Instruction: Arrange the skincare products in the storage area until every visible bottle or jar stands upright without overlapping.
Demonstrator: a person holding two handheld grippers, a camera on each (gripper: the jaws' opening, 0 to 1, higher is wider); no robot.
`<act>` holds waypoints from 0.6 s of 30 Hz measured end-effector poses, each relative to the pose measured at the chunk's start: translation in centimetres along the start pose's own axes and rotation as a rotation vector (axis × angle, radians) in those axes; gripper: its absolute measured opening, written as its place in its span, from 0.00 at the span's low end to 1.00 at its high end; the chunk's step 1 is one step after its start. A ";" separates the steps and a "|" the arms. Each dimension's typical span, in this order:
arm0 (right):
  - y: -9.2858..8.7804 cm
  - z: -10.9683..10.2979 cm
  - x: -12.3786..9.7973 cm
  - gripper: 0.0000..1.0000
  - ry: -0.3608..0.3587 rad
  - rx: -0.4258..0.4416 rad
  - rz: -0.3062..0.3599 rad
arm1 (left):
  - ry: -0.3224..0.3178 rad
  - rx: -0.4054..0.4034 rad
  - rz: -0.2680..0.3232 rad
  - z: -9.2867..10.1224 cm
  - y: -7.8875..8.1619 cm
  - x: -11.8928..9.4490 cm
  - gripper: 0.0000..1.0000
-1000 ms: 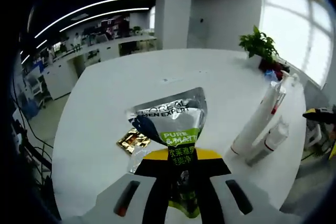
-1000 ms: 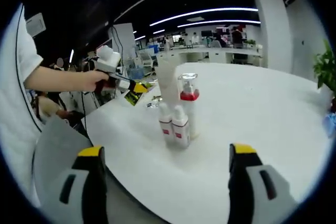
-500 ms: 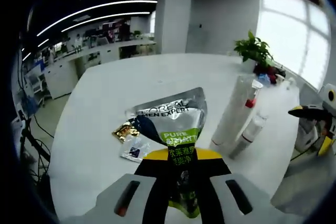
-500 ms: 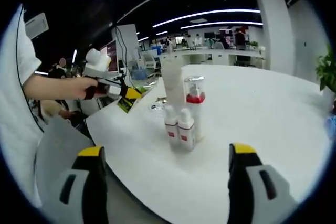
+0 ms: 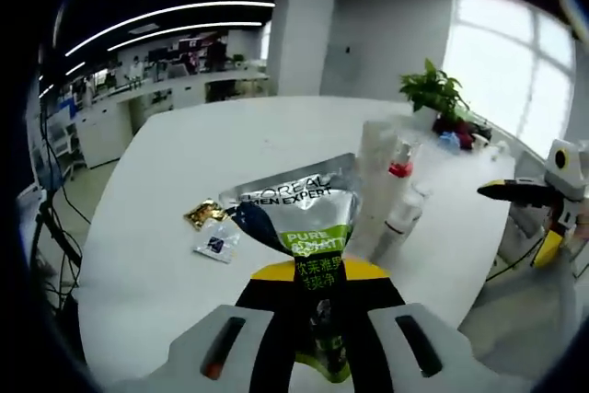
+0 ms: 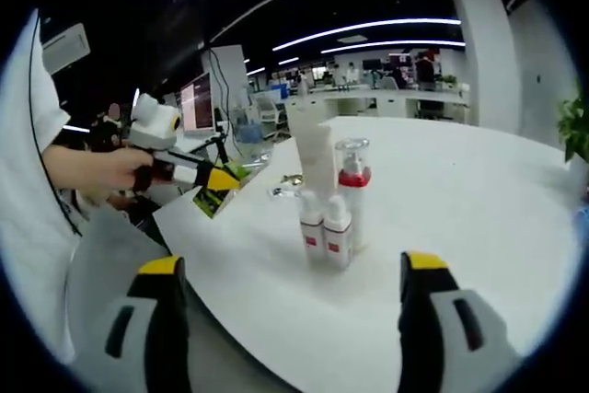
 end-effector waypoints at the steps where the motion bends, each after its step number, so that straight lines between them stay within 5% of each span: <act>1: 0.0 0.0 0.0 0.97 0.001 0.000 0.001 | -0.001 0.007 -0.001 0.2 -0.1 -0.1 0.12; 8: 0.4 -0.4 0.3 0.95 0.010 0.006 0.014 | -0.032 0.010 0.014 1.8 -0.4 -1.4 0.12; 18: 1.4 -0.9 1.1 0.93 0.031 0.022 0.050 | -0.054 0.116 0.009 3.9 -1.3 -2.6 0.12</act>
Point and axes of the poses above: the point that each gripper's makers call its tool centre point, and the gripper's own axes: x roughly forward along the fingers, z roughly to its right, y roughly out of its top, the point moved 7 cm from there along -x, roughly backward along the fingers, and after that the axes turned 12 degrees about -x, right-handed, at the moved point
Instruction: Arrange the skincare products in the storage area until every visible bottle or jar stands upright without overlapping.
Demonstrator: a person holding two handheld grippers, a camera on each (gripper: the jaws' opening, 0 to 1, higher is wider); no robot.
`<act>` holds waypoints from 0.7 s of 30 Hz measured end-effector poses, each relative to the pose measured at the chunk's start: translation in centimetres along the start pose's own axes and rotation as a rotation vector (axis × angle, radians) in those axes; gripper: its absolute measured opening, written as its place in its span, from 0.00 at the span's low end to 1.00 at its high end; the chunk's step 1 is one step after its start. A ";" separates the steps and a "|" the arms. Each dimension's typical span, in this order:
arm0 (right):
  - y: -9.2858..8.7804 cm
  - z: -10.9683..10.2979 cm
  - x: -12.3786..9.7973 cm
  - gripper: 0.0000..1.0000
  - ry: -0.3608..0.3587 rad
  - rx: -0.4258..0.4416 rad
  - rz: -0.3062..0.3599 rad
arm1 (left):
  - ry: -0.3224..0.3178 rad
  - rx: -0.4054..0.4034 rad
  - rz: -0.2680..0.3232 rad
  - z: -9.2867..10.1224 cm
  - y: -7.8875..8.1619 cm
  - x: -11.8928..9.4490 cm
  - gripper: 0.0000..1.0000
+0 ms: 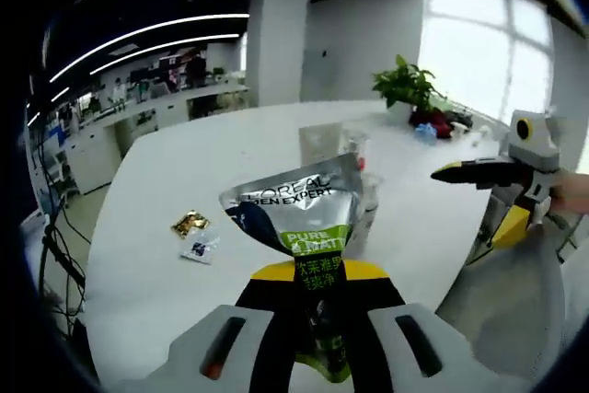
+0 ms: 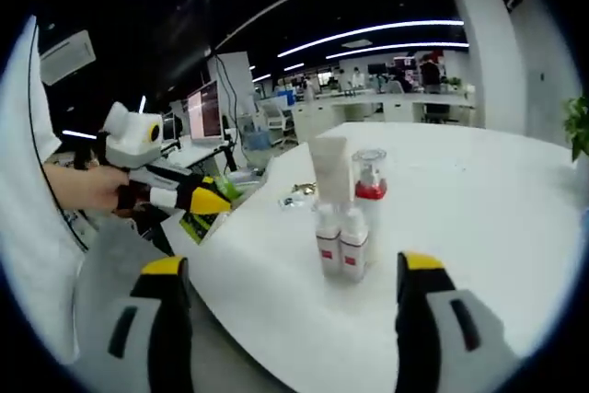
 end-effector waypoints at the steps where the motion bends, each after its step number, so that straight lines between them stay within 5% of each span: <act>1: 0.1 -0.1 0.1 0.92 0.003 0.003 0.003 | -0.003 0.005 0.000 0.1 0.0 0.0 0.12; 8: 1.0 -0.9 1.1 0.85 0.047 0.079 0.062 | -0.027 0.075 -0.001 1.4 -0.1 -0.3 0.12; 21: 3.1 -2.1 3.6 0.65 0.108 0.356 0.219 | -0.102 0.189 0.007 3.9 0.1 -0.3 0.12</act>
Point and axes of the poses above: the point that each gripper's makers call its tool centre point, and the gripper's own axes: x roughly forward along the fingers, z roughly to its right, y roughly out of its top, the point moved 7 cm from there along -x, roughly backward along the fingers, and after that the axes turned 12 degrees about -x, right-handed, at the moved point
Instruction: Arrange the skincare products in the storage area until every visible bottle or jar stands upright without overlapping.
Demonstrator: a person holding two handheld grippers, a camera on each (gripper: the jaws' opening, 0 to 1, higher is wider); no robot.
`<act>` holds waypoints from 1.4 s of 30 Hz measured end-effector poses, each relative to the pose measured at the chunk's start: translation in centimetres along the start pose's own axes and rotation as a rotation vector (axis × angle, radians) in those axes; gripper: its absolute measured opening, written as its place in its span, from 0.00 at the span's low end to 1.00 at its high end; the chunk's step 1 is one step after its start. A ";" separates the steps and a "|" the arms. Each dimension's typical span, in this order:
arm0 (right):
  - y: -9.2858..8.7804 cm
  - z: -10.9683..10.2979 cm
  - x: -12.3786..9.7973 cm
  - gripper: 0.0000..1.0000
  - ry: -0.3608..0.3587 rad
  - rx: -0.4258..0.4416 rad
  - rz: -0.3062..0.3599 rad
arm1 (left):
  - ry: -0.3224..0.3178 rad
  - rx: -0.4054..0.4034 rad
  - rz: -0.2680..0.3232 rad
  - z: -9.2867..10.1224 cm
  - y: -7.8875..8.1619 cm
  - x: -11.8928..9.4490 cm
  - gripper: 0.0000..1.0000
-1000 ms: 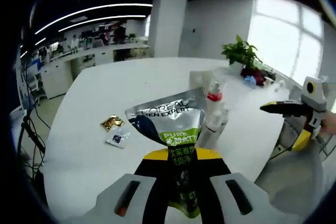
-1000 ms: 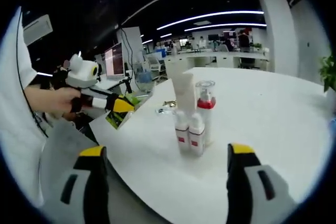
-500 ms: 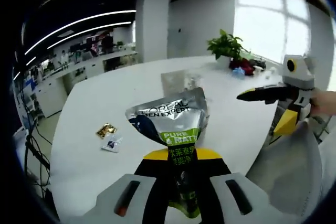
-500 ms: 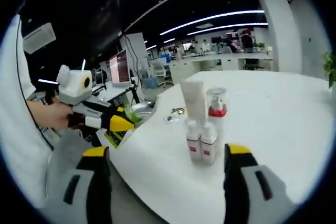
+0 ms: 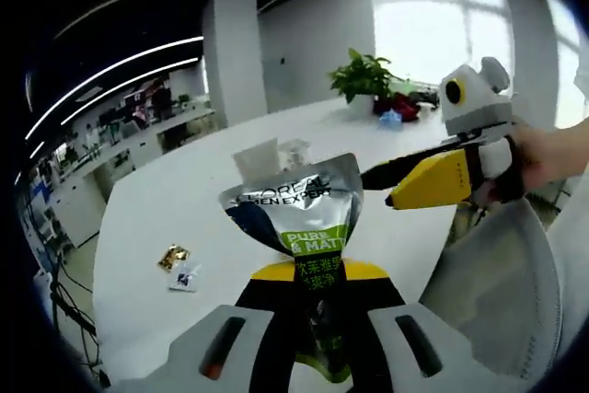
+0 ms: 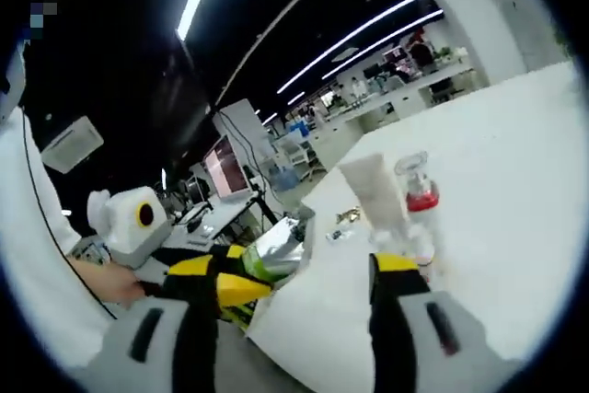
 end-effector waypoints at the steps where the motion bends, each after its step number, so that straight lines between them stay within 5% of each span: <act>1: 0.1 -0.1 0.3 0.65 0.005 0.036 0.017 | -0.006 0.002 0.005 0.2 0.1 0.0 0.12; 17: -0.6 -0.2 1.8 0.26 -0.007 0.335 0.067 | -0.044 0.005 0.033 0.9 0.4 -0.1 0.12; 19: -0.6 -0.2 1.8 0.15 -0.005 0.360 0.073 | -0.043 0.006 0.031 0.9 0.4 0.0 0.12; 27: -0.5 0.0 1.4 0.09 -0.001 0.451 0.124 | -0.055 0.005 0.041 1.0 0.5 0.1 0.15; 33: -0.5 0.0 1.2 0.06 0.001 0.441 0.123 | -0.077 -0.026 0.031 1.1 0.2 0.2 0.24; 38: -0.4 0.2 1.0 0.01 -0.004 0.423 0.118 | -0.110 -0.069 0.027 1.4 0.3 0.3 0.41; 42: -0.1 0.5 0.8 0.01 -0.005 0.410 0.118 | -0.131 -0.080 0.021 1.3 0.2 0.1 0.43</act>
Point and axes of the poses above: the point that each gripper's makers call its tool centre point, and the gripper's own axes: x roughly forward along the fingers, z roughly to its right, y roughly out of its top, the point moved 7 cm from there along -x, roughly backward along the fingers, and after that the axes turned 12 degrees about -x, right-handed, at the moved point
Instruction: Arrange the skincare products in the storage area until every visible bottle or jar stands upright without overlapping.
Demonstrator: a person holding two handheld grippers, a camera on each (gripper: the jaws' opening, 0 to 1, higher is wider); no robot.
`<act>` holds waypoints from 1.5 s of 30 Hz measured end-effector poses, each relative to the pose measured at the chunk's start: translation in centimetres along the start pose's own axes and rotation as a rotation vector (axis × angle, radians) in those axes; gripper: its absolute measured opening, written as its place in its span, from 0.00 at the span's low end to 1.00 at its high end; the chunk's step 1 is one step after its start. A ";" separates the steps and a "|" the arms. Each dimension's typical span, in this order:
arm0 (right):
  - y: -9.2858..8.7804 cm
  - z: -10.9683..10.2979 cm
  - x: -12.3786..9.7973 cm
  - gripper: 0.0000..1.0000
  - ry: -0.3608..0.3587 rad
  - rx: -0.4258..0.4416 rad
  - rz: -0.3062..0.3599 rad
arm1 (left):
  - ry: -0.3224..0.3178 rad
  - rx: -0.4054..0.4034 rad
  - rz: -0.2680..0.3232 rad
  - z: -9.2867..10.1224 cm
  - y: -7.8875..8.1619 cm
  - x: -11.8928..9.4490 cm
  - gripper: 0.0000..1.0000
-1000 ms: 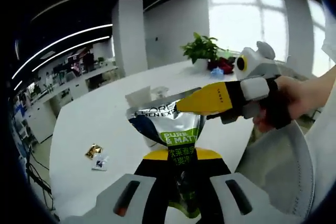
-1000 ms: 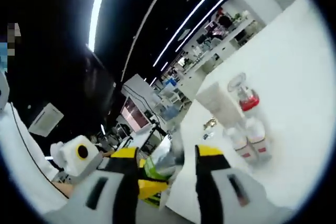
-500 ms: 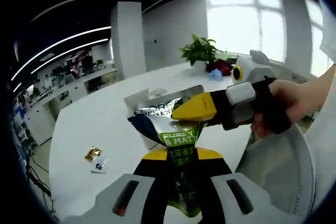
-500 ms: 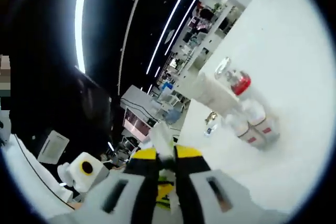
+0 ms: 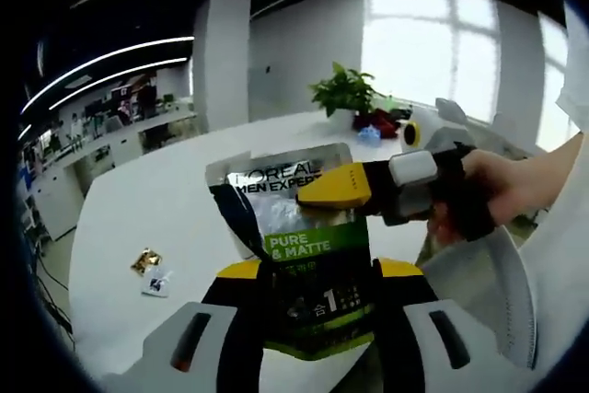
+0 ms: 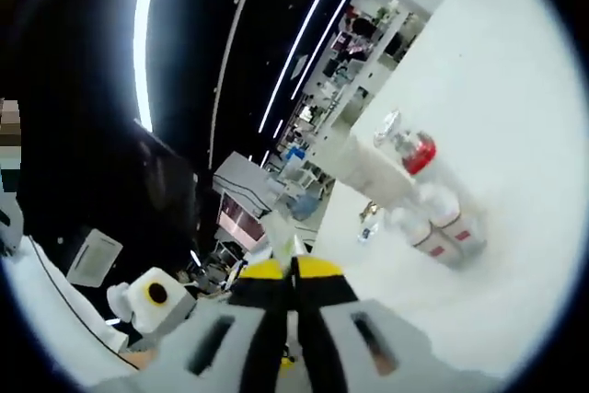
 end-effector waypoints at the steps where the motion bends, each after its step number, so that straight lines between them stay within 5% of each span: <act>1: 0.1 0.1 -0.1 0.01 -0.001 -0.007 -0.001 | -0.007 -0.011 0.001 0.0 0.0 -0.1 0.42; 10: 1.1 0.2 -0.7 0.01 0.034 -0.038 -0.004 | -0.015 -0.068 -0.003 -2.2 0.3 -1.4 0.51; 17: 1.8 -1.5 -0.8 0.01 0.160 -0.072 -0.036 | -0.173 -0.195 -0.014 -3.4 1.1 -1.5 0.56; 23: 2.4 -3.2 -0.9 0.01 0.280 -0.078 -0.045 | -0.324 -0.271 -0.039 -2.7 1.9 -1.5 0.54; 27: 2.7 -3.8 -0.9 0.01 0.314 -0.078 -0.045 | -0.408 -0.258 -0.071 -2.0 1.8 -1.6 0.34; 45: 3.5 -3.1 -1.4 0.01 0.303 -0.095 -0.037 | -0.538 -0.493 -0.025 -1.2 1.4 -3.1 0.01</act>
Point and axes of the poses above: the point that each gripper's makers call its tool centre point, and the gripper's own axes: x roughly forward along the fingers, z roughly to its right, y roughly out of its top, the point moved 7 cm from there along -x, roughly backward along the fingers, and after that the axes turned 12 degrees about -x, right-handed, at the moved point
